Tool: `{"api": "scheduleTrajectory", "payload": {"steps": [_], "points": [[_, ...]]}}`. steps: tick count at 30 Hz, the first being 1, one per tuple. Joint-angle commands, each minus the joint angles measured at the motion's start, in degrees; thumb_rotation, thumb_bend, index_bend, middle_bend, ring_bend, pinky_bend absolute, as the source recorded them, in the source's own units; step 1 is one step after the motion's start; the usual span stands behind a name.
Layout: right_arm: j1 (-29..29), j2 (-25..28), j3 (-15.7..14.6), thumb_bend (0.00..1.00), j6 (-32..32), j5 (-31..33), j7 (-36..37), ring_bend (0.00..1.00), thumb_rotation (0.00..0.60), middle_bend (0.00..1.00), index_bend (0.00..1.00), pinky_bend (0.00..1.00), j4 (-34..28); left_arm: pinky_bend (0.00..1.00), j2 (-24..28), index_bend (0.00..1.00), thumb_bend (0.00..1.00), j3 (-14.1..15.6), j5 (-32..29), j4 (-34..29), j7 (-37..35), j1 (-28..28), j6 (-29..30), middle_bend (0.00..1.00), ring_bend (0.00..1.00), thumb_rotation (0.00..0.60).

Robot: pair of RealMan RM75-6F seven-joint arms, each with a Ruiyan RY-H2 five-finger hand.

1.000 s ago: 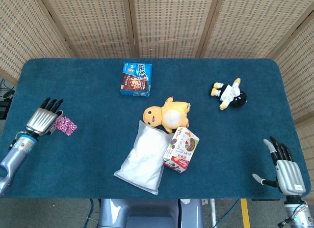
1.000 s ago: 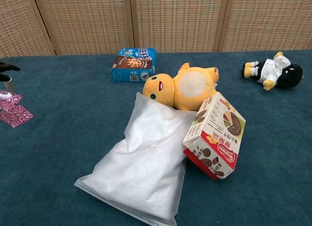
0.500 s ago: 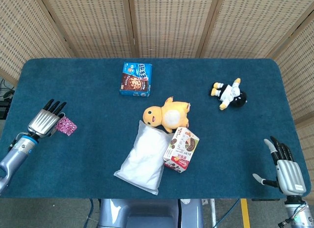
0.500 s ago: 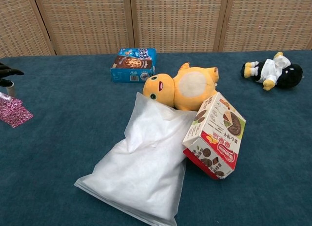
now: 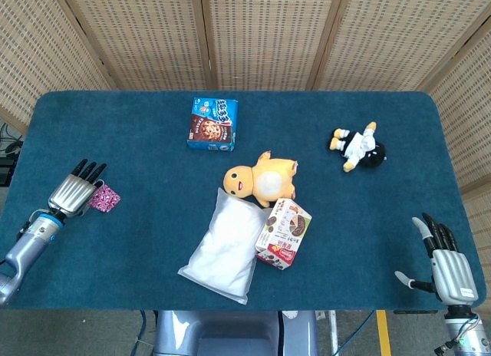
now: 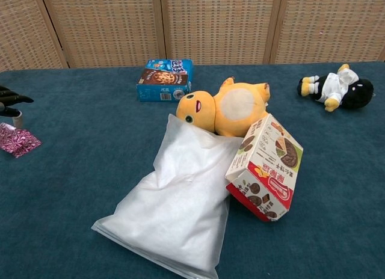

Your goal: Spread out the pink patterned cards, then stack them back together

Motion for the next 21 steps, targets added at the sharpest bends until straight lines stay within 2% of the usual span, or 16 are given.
{"api": "scheduleTrajectory", "payload": {"steps": [1, 14, 21], "points": [[0.0, 0.0, 0.0, 0.10, 0.1, -0.1, -0.1, 0.00, 0.600, 0.00, 0.04, 0.00, -0.1, 0.00, -0.5, 0.61, 0.30, 0.0, 0.1, 0.5, 0.1, -0.2, -0.5, 0.00, 0.00, 0.600], [0.0, 0.0, -0.1, 0.10, 0.2, -0.2, -0.2, 0.00, 0.600, 0.00, 0.04, 0.00, -0.1, 0.00, -1.6, 0.61, 0.30, -0.9, -0.4, 1.2, 1.2, -0.3, -1.7, 0.00, 0.00, 0.600], [-0.1, 0.0, -0.1, 0.10, 0.2, -0.2, -0.3, 0.00, 0.600, 0.00, 0.04, 0.00, -0.2, 0.00, -1.8, 0.53, 0.29, -1.5, -1.2, 1.3, 2.4, -0.5, -3.0, 0.00, 0.00, 0.600]]}}
